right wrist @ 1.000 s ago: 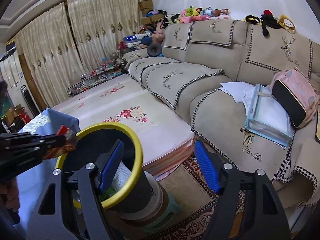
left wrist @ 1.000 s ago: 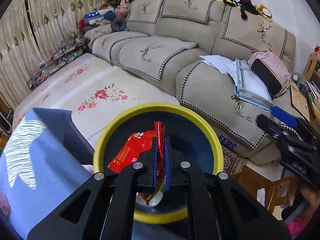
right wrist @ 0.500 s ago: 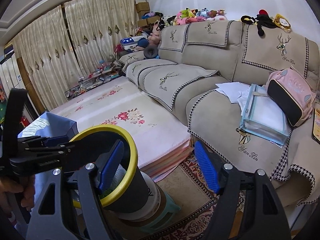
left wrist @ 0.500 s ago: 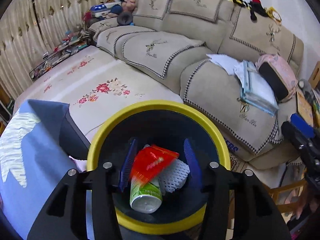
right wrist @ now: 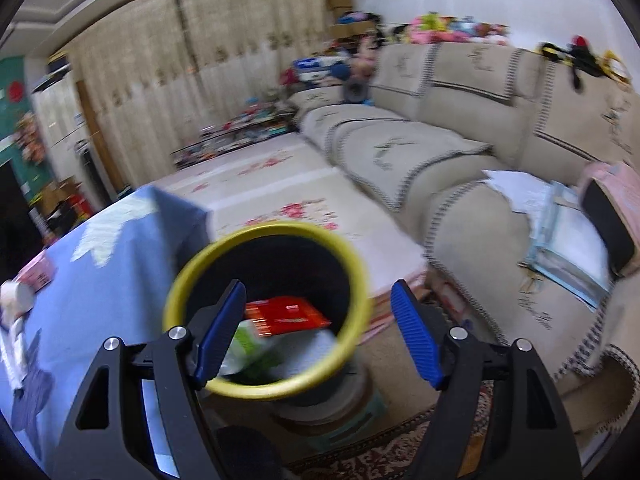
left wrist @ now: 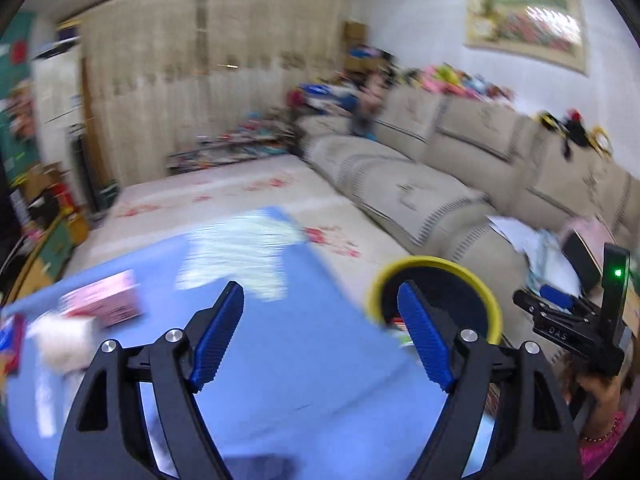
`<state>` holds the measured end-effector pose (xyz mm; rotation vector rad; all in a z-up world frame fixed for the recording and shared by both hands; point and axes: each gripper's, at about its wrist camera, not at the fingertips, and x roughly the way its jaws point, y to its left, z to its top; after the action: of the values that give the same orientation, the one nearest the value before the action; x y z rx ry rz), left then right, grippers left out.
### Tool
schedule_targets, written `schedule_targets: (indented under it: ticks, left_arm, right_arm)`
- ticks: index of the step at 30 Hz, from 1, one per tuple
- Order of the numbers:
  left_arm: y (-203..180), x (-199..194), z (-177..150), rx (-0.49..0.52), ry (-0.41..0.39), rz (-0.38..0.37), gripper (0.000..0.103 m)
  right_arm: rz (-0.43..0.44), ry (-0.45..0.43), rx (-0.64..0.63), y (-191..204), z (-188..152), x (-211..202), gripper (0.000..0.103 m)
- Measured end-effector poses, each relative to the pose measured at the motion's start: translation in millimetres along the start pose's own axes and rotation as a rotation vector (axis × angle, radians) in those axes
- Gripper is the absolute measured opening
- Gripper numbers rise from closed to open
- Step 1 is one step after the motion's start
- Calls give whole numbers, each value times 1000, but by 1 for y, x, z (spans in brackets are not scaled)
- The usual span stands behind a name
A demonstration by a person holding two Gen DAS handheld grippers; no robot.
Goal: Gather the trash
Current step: 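Move both grippers back over the table, then grasp the white tube with the right gripper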
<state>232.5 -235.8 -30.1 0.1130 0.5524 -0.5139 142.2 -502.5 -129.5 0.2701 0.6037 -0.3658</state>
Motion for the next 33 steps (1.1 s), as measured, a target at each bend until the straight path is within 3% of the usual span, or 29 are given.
schedule_targets:
  ticks: [7,13,18,21,25,28,33]
  left_arm:
    - [122,-68,-36,-123,-84,268,81]
    - [215,-115,-81,-268,-110,418,81]
    - [259,-135,-118,-323,-143,572,81]
    - [279,-138,-128,-387,-148,574,82]
    - [293,-142,-139,-427,-151,544,83]
    - [296,-142,-144,-410,-148,548,84]
    - [270,-124,-132,-369,-131,554,85]
  right_arm:
    - [174,-1,-168,112,7,-2,71]
    - [371,22,-335,221,-1,-16,71]
    - [533,80,-463,306,-25,-25,71]
    - [601,137,-514,344,-40,-26,56]
    - [625,188,-580,386,-56,-18,50]
    - [633,219,-603,396,-68,-14,43]
    - [632,228,-616,398,-77,-11,38]
